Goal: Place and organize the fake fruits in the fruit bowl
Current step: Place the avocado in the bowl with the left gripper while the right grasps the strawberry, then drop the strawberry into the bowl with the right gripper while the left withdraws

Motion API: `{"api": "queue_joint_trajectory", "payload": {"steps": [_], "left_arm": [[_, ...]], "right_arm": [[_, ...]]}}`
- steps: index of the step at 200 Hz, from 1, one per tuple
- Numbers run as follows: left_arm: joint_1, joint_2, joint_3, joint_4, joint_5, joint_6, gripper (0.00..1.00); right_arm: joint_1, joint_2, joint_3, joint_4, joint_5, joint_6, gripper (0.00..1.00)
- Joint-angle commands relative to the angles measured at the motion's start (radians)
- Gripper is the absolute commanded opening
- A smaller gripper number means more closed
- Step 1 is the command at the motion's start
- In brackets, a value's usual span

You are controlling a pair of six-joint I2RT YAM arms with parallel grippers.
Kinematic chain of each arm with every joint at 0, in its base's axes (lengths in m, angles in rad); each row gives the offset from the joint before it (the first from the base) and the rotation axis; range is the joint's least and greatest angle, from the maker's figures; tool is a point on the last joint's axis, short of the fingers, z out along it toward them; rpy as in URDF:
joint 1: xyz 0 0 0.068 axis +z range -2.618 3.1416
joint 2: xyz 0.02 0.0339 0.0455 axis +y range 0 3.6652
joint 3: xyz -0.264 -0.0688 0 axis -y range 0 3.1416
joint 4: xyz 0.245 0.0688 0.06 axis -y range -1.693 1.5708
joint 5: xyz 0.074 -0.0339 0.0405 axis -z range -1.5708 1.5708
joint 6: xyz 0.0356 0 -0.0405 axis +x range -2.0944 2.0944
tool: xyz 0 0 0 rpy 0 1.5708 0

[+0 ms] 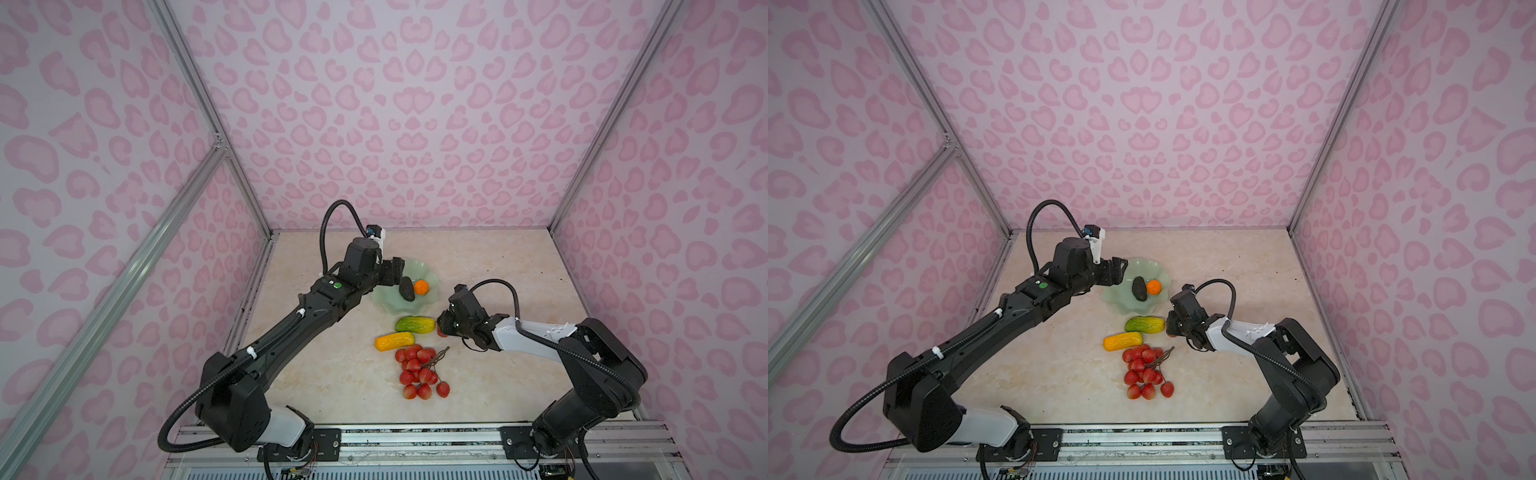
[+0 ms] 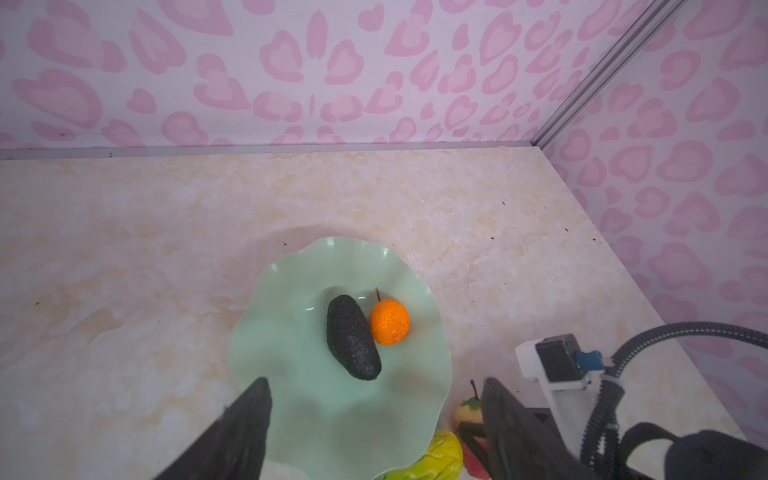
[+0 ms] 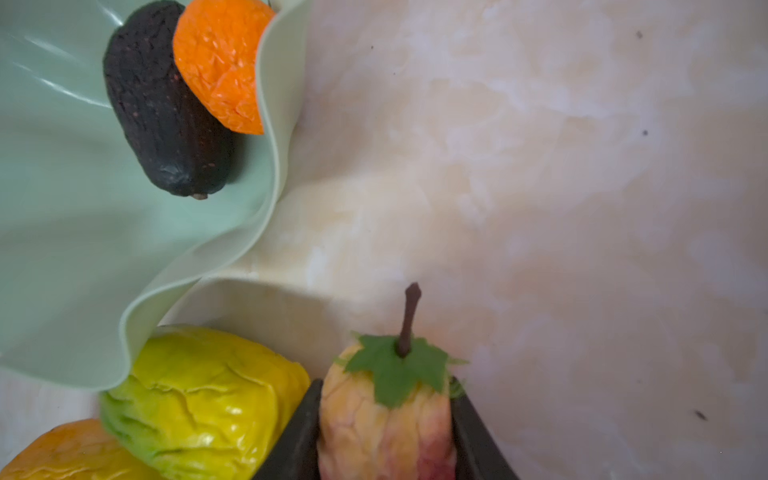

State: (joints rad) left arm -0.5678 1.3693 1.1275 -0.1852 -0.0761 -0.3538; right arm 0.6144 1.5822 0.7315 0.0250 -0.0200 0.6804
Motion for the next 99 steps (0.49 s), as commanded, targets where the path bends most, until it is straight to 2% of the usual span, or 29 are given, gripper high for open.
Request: {"api": "queue_joint_trajectory", "payload": {"steps": [1, 28, 46, 69, 99], "left_arm": [[0.002, -0.125, -0.145, 0.059, -0.074, -0.003, 0.81], [0.002, -0.245, -0.335, 0.063, -0.09, -0.031, 0.83], [0.002, -0.298, -0.437, 0.072, -0.057, -0.061, 0.83], [0.0, -0.337, -0.528, 0.083, 0.0, -0.094, 0.83], [-0.001, -0.398, -0.612, 0.085, 0.022, -0.12, 0.83]], "right_arm": [[-0.002, -0.089, -0.02, -0.052, 0.08, -0.013, 0.31], [0.015, -0.204, 0.039, -0.169, 0.194, -0.115, 0.29], [0.016, -0.209, 0.115, -0.18, 0.168, -0.188, 0.29], [0.027, -0.112, 0.247, -0.162, 0.1, -0.251, 0.29], [0.049, 0.108, 0.495, -0.215, 0.001, -0.311, 0.29]]}}
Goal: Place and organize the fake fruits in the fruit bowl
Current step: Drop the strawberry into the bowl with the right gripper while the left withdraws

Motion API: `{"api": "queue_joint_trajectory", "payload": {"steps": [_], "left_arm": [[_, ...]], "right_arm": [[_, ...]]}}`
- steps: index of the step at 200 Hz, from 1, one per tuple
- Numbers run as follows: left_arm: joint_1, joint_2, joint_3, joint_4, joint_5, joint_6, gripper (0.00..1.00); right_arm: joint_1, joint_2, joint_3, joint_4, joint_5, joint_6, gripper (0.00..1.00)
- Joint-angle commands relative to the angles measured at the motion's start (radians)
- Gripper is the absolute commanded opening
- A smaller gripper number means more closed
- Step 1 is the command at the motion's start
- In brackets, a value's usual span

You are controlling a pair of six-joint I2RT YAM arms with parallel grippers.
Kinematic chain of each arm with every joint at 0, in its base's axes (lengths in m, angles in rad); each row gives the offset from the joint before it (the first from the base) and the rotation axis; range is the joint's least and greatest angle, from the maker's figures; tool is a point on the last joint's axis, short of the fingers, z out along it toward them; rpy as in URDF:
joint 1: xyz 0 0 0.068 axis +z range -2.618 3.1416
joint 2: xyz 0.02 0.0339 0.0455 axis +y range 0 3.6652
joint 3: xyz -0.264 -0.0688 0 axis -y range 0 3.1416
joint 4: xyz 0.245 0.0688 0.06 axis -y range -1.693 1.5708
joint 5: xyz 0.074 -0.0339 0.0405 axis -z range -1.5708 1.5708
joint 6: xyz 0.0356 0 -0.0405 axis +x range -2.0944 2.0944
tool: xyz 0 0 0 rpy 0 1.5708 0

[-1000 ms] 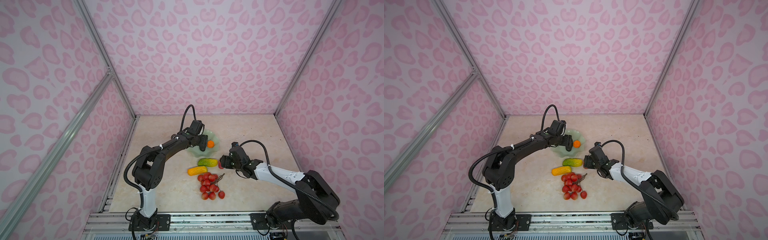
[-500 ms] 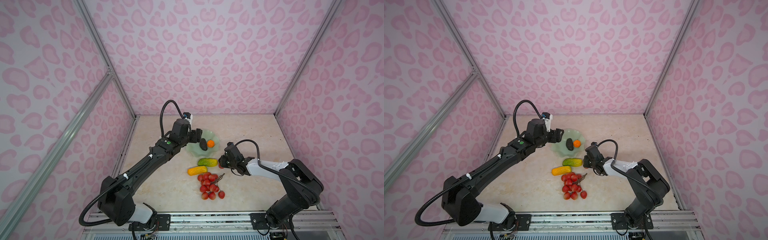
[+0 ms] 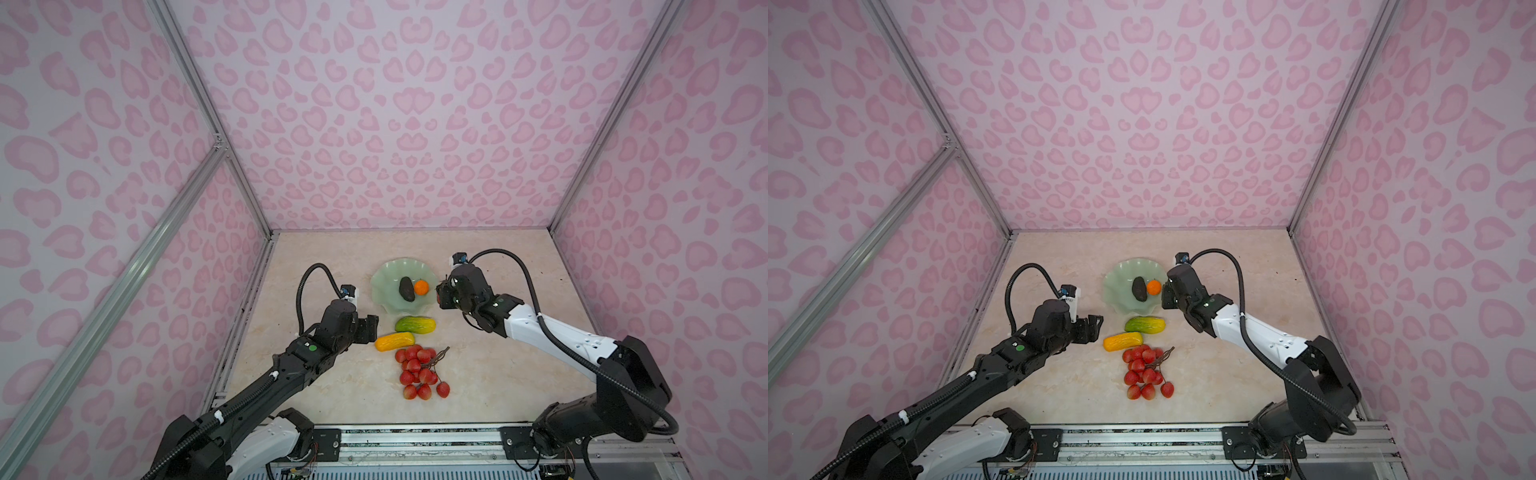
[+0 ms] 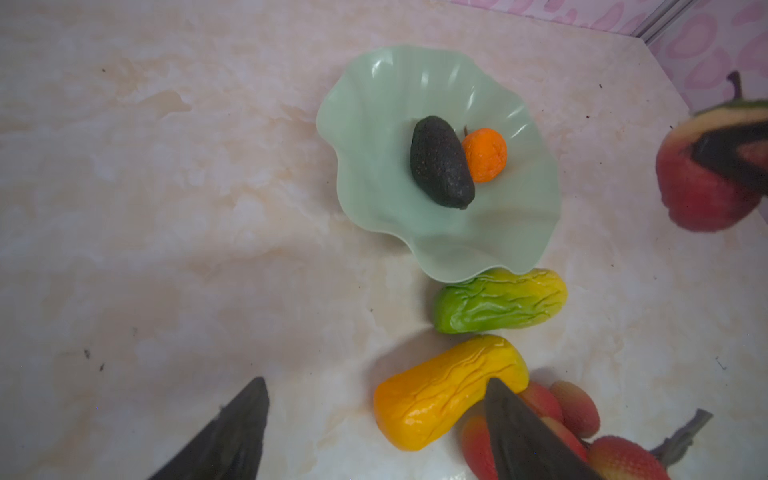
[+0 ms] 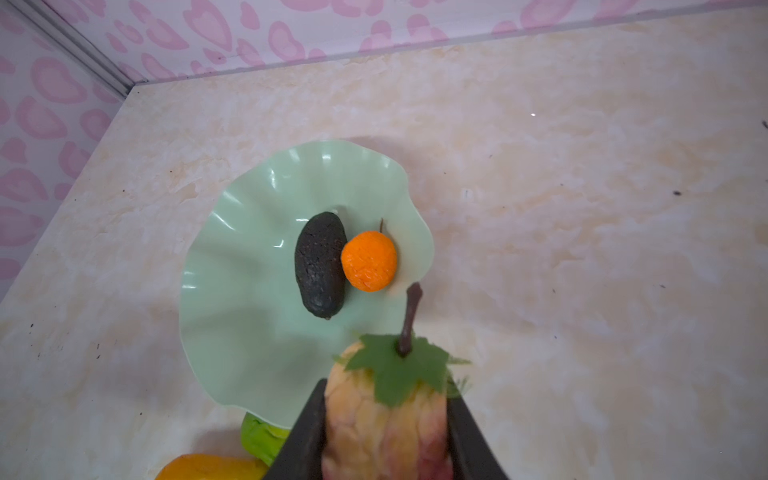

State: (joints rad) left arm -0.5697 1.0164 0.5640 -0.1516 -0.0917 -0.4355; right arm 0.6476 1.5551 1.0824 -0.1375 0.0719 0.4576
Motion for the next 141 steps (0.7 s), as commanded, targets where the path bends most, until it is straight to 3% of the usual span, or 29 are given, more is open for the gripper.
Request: {"api": "queue_joint_trajectory", "payload": {"steps": [1, 58, 96, 141], "left_arm": [[0.001, -0.048, -0.05, 0.051, 0.038, -0.038, 0.83], [-0.001, -0.158, -0.126, 0.024, 0.051, -0.049, 0.83], [-0.002, -0.185, -0.151, 0.017, 0.056, -0.06, 0.83], [-0.004, -0.161, -0.144, 0.031, 0.071, -0.031, 0.83]], "right_arm": [[0.019, 0.151, 0.162, -0.058, -0.095, -0.091, 0.29], [0.082, 0.567, 0.573, -0.184, -0.15, -0.145, 0.29], [0.088, 0.701, 0.675, -0.212, -0.17, -0.13, 0.29], [0.087, 0.702, 0.678, -0.214, -0.17, -0.123, 0.53]]}}
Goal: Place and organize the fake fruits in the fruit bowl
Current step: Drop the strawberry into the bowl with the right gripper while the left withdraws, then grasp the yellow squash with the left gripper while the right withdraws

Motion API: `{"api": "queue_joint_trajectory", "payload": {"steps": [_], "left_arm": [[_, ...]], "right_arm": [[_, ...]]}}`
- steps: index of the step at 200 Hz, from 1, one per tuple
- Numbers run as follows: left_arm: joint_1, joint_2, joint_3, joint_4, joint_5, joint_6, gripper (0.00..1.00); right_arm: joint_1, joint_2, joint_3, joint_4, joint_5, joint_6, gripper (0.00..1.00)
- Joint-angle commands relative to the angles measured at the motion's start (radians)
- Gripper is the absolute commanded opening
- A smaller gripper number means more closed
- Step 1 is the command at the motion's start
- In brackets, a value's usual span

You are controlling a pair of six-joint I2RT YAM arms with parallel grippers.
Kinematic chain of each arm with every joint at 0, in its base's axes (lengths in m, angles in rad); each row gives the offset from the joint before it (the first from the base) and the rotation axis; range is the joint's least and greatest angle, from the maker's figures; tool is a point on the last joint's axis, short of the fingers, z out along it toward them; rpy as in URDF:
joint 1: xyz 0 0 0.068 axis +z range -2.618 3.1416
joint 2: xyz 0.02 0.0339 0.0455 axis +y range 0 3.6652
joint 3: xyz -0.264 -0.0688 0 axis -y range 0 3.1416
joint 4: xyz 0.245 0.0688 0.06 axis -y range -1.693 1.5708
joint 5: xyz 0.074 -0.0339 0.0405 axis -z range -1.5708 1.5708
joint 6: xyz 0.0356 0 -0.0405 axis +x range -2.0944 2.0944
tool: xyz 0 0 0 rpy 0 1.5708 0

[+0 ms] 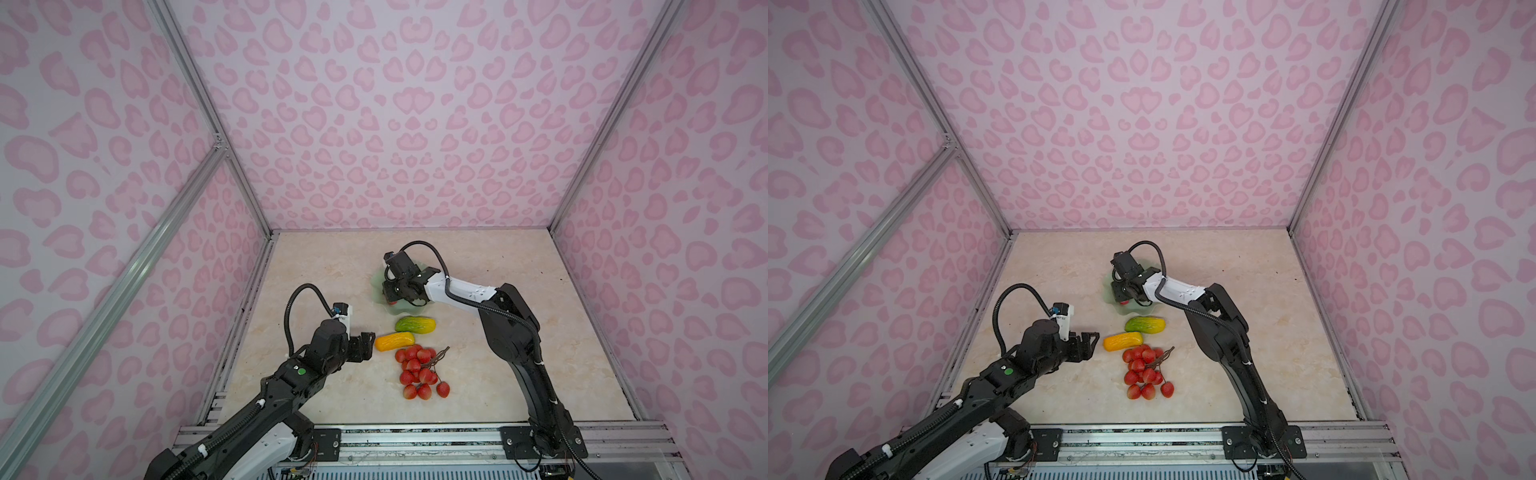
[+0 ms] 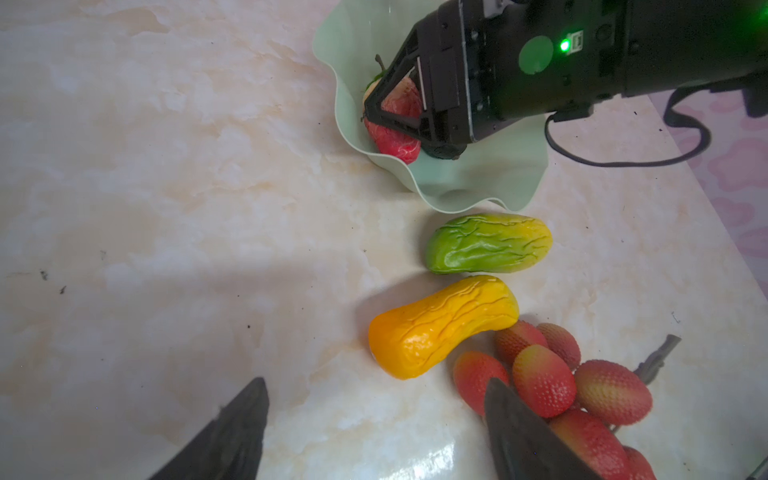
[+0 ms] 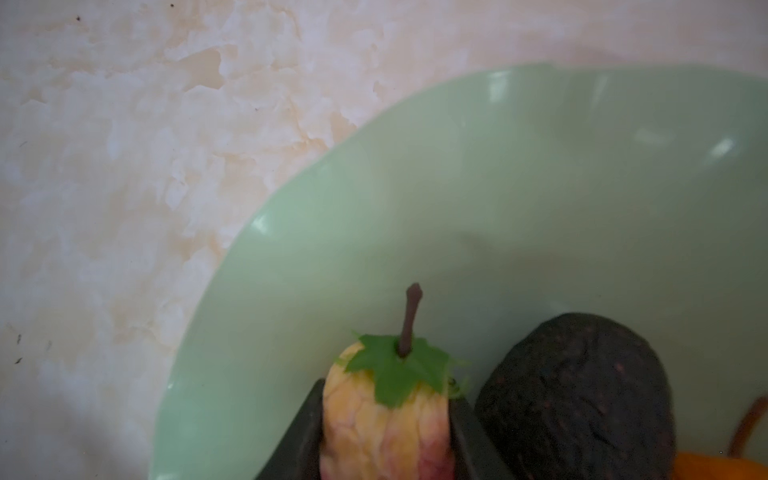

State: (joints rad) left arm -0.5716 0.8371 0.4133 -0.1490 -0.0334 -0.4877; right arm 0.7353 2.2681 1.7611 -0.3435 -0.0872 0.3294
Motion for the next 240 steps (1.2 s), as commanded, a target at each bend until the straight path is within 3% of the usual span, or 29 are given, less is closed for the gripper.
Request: {"api": "queue_joint_trajectory", "payload": {"steps": [1, 42, 86, 139, 197, 240], "left_arm": [[-0.002, 0.02, 0.008, 0.029, 0.013, 0.023, 0.83], [-0.035, 0.119, 0.072, 0.037, 0.025, 0.104, 0.83], [-0.154, 0.324, 0.196, 0.01, -0.052, 0.219, 0.82], [-0.211, 0.592, 0.332, 0.004, -0.099, 0.282, 0.81], [-0.232, 0.755, 0.395, -0.017, -0.101, 0.293, 0.79], [-0.24, 0.751, 0.376, -0.024, -0.083, 0.278, 0.58]], "right_arm": [[0.0, -0.013, -0.002, -0.006, -0.011, 0.005, 0.54], [-0.022, -0.189, -0.122, 0.081, -0.011, 0.023, 0.68], [-0.083, -0.529, -0.49, 0.33, -0.025, 0.065, 0.93], [-0.175, -0.826, -0.74, 0.33, -0.002, 0.097, 0.94], [-0.239, -0.969, -0.869, 0.322, 0.038, 0.117, 0.94], [-0.264, -0.972, -0.873, 0.327, 0.029, 0.118, 0.94]]}}
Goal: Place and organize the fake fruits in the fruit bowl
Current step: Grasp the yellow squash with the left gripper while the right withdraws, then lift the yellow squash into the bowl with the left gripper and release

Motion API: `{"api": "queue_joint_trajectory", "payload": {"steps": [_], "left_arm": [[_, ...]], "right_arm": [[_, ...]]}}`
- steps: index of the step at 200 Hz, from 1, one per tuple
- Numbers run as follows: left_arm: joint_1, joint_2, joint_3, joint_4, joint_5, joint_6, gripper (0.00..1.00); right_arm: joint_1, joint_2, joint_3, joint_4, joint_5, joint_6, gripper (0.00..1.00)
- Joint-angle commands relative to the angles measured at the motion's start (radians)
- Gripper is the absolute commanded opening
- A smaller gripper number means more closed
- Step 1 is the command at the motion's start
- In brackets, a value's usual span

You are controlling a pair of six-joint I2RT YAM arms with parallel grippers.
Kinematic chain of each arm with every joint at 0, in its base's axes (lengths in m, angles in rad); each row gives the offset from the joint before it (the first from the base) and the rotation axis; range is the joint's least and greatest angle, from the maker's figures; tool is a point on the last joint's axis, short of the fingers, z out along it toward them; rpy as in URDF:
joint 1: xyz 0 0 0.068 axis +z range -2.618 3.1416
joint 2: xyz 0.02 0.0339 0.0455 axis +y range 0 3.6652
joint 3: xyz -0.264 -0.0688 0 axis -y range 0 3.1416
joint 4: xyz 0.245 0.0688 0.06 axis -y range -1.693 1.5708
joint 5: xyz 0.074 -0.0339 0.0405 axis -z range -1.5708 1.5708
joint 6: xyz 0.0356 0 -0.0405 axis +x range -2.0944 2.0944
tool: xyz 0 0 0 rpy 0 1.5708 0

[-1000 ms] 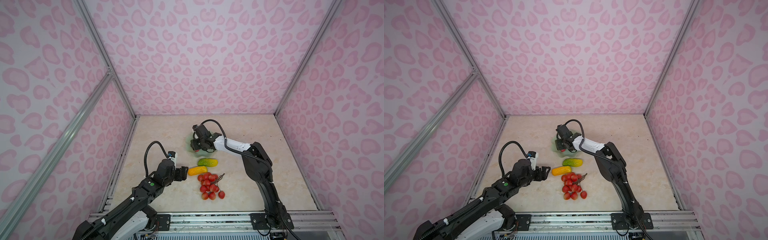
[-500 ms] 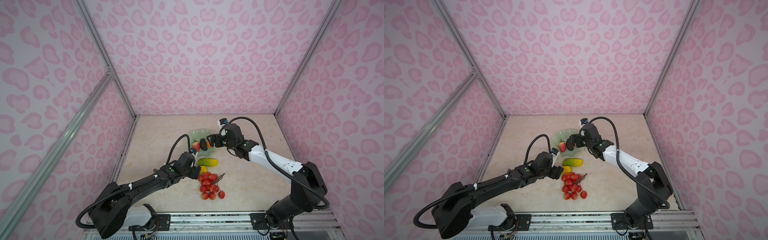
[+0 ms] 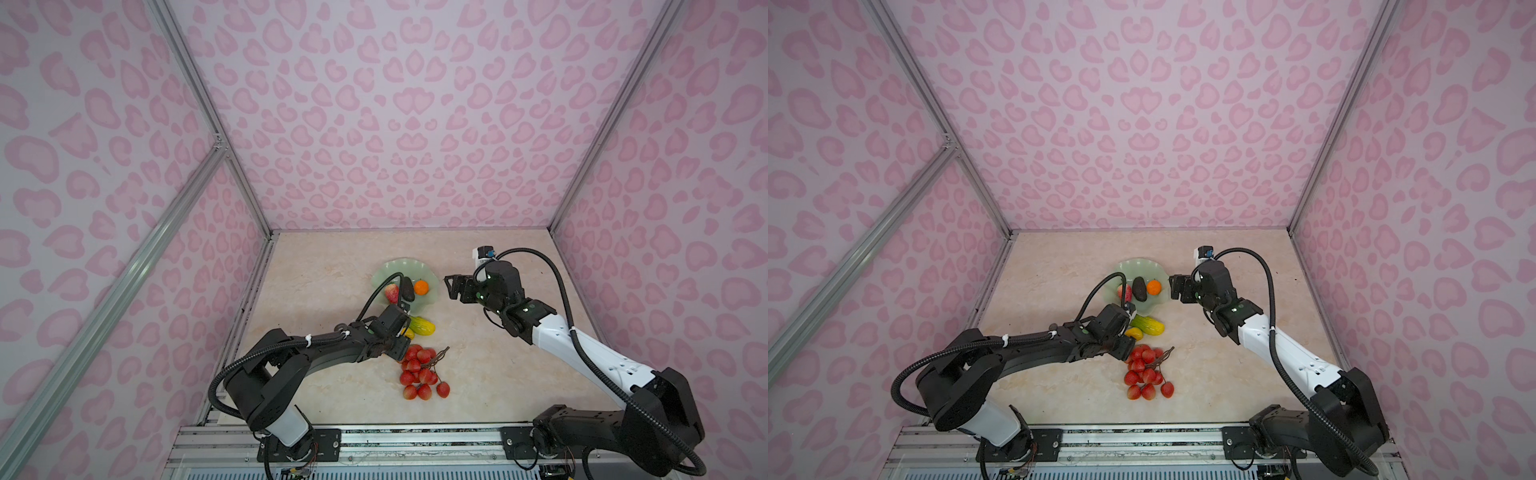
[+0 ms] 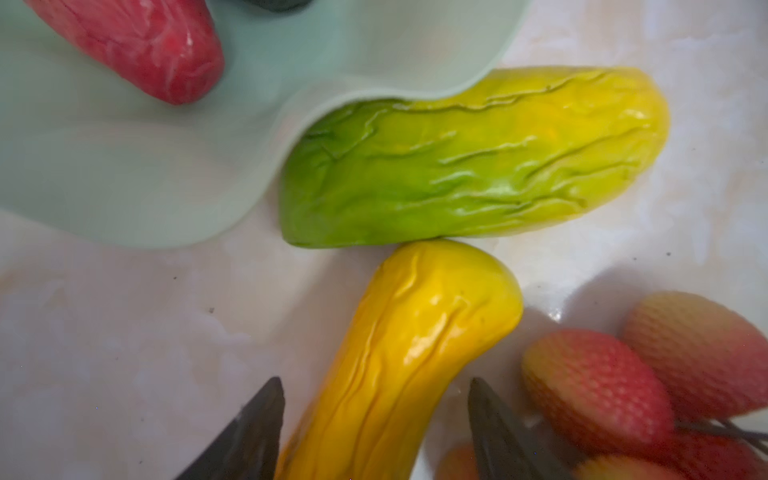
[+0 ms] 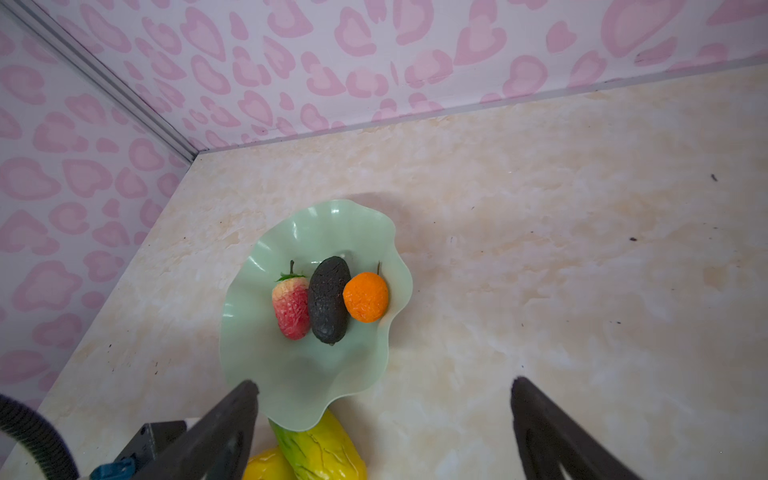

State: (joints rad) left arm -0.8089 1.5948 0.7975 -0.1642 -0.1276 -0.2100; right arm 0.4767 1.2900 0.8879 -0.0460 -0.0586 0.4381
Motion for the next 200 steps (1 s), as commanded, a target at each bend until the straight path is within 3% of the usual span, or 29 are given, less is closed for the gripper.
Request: {"api": "queue_joint_trajectory", "payload": {"steps": [1, 56, 89, 118, 140, 200], "left_arm": [[-0.003, -0.007, -0.009, -0.009, 0.012, 0.001, 0.57], [-0.004, -0.182, -0.058, -0.089, 0.02, -0.002, 0.38], [-0.006, -0.403, -0.081, -0.171, 0.009, -0.025, 0.38], [0.001, -0.499, -0.034, -0.166, -0.023, 0.071, 0.38], [0.027, -0.43, 0.059, -0.132, -0.012, 0.158, 0.38], [0.085, 0.016, 0.418, -0.148, 0.057, 0.319, 0.38]], "right_arm": [[-0.006, 0.006, 0.002, 0.029, 0.0, 0.009, 0.94], [-0.009, 0.051, 0.025, 0.031, -0.022, 0.022, 0.93], [-0.015, 0.064, 0.034, 0.028, -0.031, 0.027, 0.93], [-0.02, 0.081, 0.039, 0.027, -0.041, 0.024, 0.92], [-0.023, 0.077, 0.04, 0.005, -0.054, 0.023, 0.92], [-0.025, -0.048, -0.07, -0.041, -0.034, 0.028, 0.92]]}}
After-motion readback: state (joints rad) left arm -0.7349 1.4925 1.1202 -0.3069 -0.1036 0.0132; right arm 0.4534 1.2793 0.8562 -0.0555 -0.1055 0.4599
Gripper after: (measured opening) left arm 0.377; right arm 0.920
